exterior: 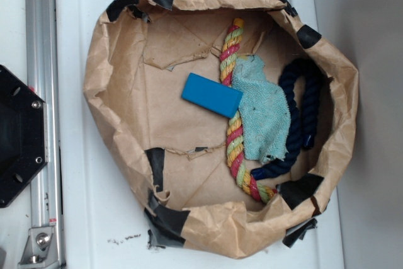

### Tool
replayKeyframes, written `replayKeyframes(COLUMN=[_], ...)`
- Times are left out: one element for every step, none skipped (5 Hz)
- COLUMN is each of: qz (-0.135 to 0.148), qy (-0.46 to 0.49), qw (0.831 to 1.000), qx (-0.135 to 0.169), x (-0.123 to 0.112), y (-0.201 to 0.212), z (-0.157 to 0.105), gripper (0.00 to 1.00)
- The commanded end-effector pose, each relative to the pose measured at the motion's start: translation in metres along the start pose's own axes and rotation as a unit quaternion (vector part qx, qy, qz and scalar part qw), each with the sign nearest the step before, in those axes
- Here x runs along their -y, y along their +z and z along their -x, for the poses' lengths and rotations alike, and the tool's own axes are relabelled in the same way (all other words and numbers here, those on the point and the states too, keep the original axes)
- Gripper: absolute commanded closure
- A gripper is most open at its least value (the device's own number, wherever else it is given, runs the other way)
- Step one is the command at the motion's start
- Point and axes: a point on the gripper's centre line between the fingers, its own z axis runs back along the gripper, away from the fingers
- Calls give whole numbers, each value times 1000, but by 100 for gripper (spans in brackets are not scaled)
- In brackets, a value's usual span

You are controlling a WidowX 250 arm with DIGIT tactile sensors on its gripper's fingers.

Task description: Grab the blue block.

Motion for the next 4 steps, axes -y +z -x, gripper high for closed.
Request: replayKeyframes(qz=[0, 4, 1, 31], qy=[0, 6, 1, -55], qw=[1000, 999, 997, 996], qx=[0, 53, 71, 65], x=[0, -22, -47, -43], y=[0, -21, -39, -79], z=[0, -49, -98, -142], gripper=[0, 0, 0, 0])
